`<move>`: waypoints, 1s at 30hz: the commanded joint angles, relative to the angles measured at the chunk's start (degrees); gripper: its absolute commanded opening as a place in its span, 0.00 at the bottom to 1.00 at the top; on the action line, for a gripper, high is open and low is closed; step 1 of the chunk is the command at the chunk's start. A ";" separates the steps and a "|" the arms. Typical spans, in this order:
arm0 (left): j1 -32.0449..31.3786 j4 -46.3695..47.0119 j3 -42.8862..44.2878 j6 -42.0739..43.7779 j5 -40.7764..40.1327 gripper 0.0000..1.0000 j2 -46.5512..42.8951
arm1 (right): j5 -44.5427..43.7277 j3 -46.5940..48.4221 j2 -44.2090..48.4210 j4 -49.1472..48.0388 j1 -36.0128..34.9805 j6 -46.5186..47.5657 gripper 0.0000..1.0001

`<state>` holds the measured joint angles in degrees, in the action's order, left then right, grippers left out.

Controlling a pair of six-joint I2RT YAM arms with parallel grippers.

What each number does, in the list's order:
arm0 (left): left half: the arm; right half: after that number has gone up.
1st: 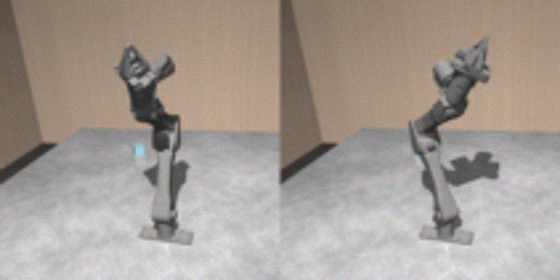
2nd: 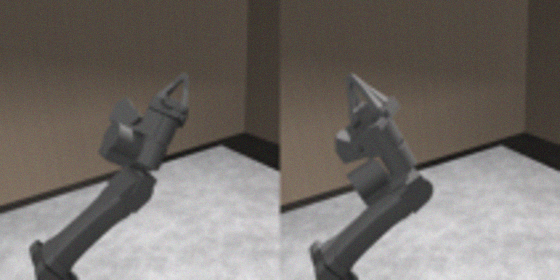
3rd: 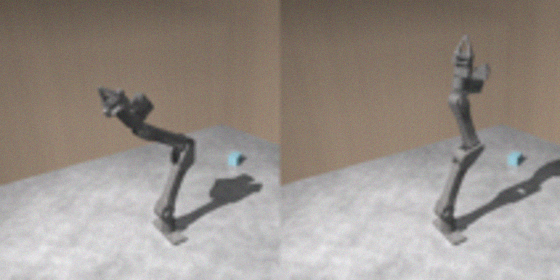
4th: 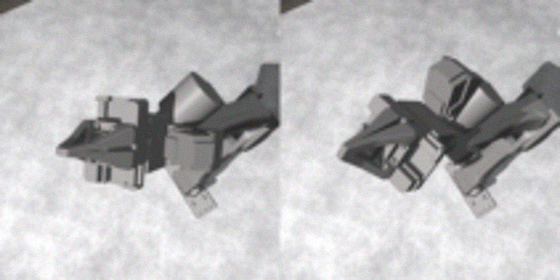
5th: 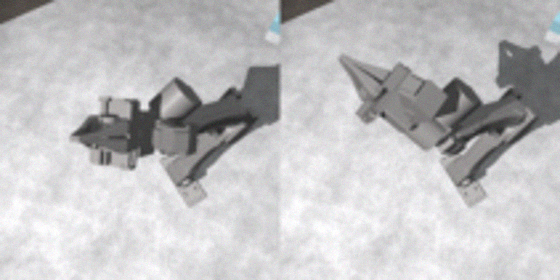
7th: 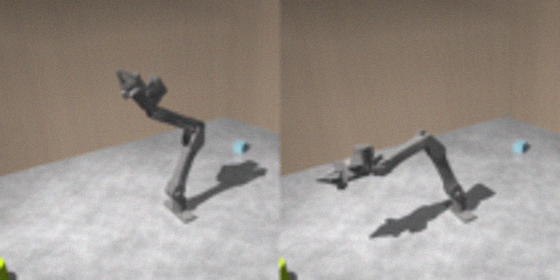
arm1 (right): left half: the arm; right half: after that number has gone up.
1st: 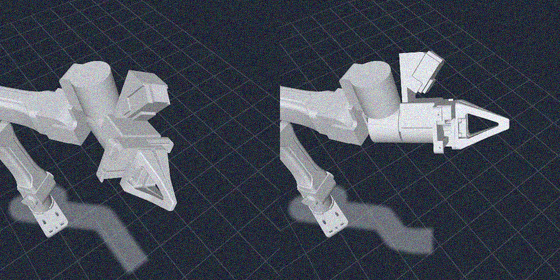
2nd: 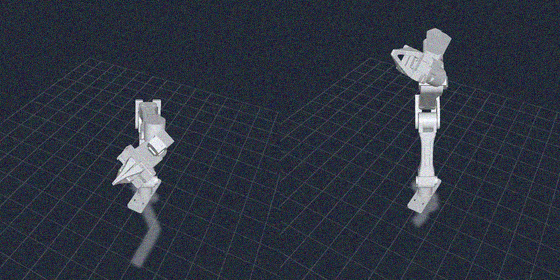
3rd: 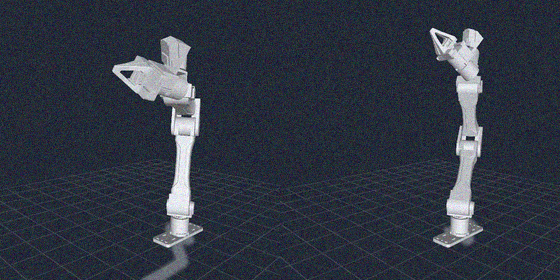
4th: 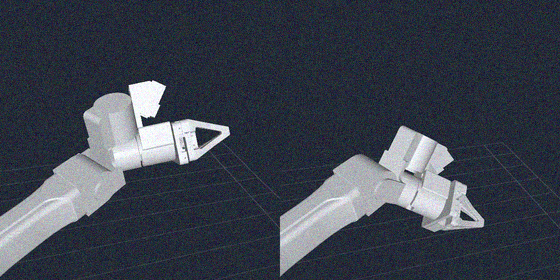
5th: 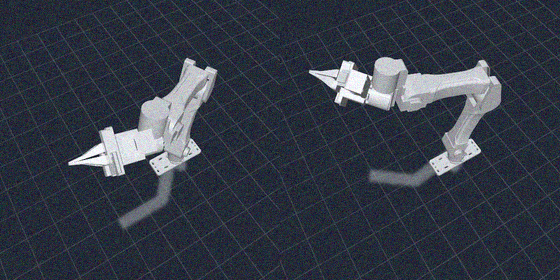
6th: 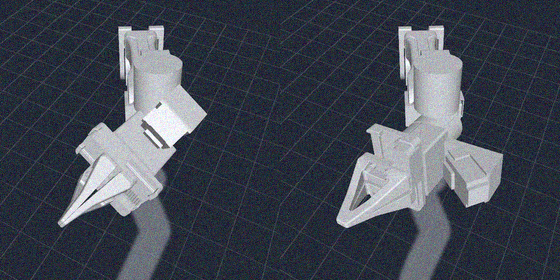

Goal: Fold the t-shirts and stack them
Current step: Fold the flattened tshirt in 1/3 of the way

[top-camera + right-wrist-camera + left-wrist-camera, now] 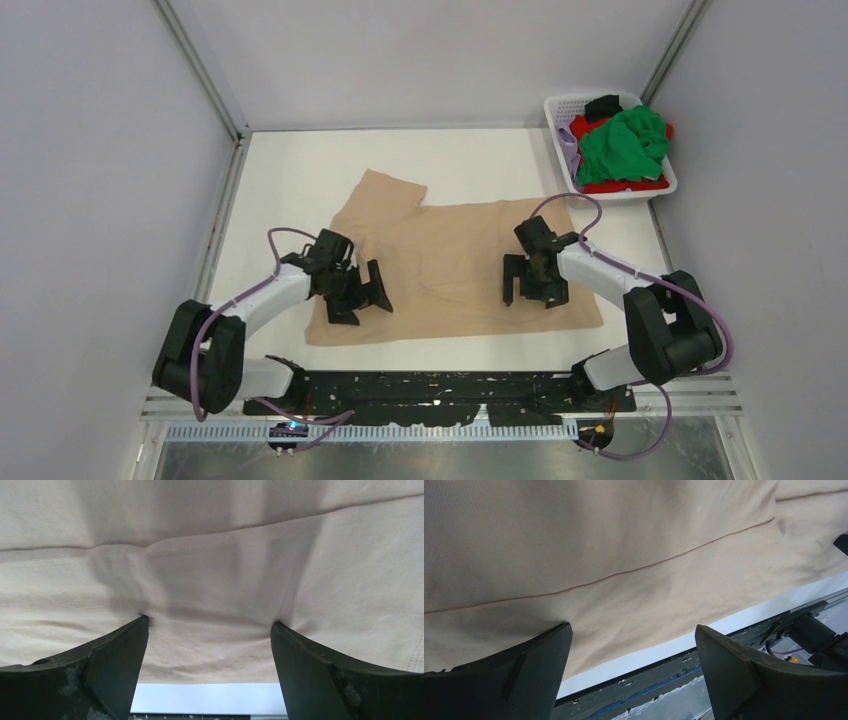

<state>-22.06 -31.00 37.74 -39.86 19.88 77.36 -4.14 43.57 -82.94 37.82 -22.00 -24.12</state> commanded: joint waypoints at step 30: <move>-3.56 -10.40 -12.07 -5.91 -1.93 1.00 -20.35 | 9.02 -8.66 12.77 10.98 -1.82 -6.46 0.95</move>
<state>-25.28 -33.45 25.52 -46.13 20.91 57.95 4.21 35.59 -73.12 48.10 -23.53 -29.12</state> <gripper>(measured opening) 0.994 0.954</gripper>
